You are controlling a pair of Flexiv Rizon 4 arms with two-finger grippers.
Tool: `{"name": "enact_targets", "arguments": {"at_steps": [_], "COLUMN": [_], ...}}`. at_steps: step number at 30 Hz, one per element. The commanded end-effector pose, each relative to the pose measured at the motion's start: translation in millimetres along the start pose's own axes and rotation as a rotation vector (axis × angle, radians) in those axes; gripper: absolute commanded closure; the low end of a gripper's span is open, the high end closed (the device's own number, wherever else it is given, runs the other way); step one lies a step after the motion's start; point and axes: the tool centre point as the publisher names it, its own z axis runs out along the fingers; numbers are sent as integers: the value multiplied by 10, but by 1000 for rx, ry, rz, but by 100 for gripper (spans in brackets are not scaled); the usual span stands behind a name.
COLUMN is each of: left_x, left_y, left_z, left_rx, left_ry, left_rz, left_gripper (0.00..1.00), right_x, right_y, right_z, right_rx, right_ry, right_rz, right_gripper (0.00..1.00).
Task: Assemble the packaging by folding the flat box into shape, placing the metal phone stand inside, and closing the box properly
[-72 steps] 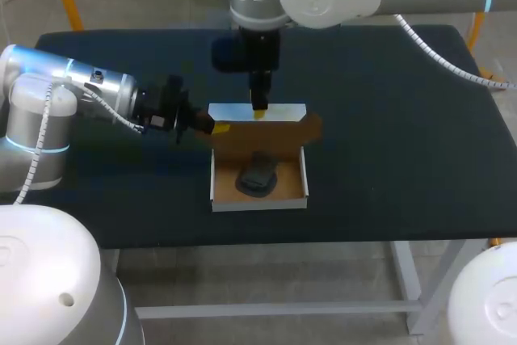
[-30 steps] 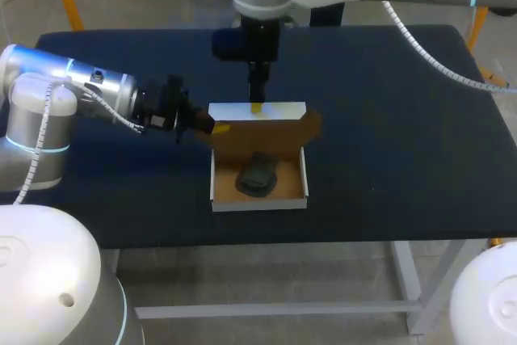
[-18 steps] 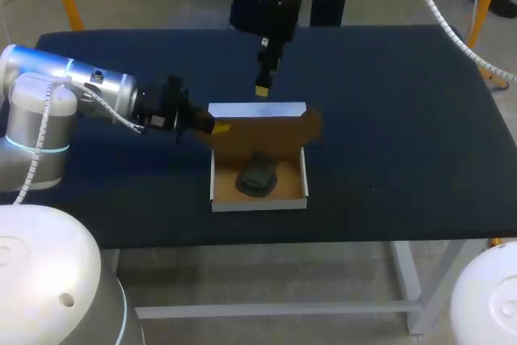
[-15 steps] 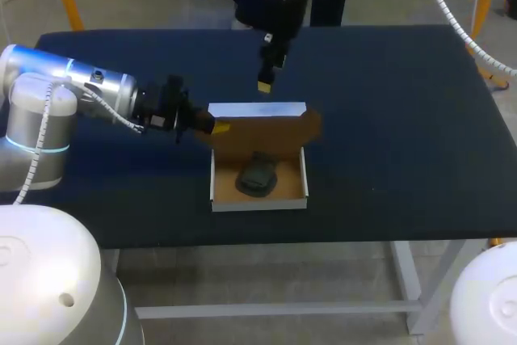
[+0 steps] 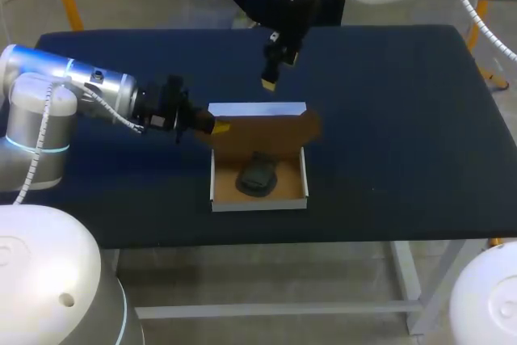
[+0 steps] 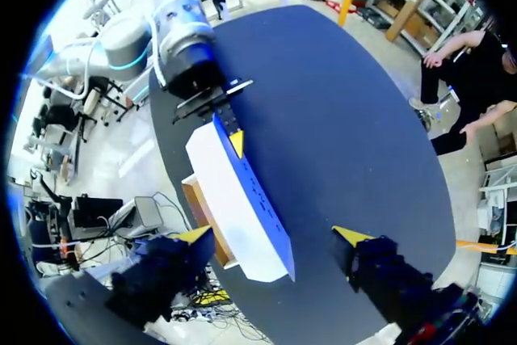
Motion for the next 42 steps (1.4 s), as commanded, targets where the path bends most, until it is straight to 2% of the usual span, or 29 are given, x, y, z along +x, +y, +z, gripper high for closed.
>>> {"name": "enact_targets", "arguments": {"at_steps": [1, 7, 15, 35, 42], "left_x": [2, -13, 73, 283, 311], "left_y": [16, 68, 69, 64, 67], "left_z": [6, 44, 14, -14, 17], "left_rx": [1, -25, -39, -14, -23], "left_ry": [4, -26, -87, -184, -206], "left_rz": [0, 43, 128, 360, 407], "left_gripper": [100, 100, 100, 100, 100], "right_x": [5, -86, -147, -65, -44], "right_y": [-27, -85, -178, -413, -510], "right_z": [0, 51, 32, 78, 96], "right_rx": [-7, 38, 72, 123, 119], "right_ry": [-2, 72, 134, 221, 245], "right_rz": [-1, 48, 234, 532, 584], "right_gripper": [0, 0, 0, 0, 0]}}
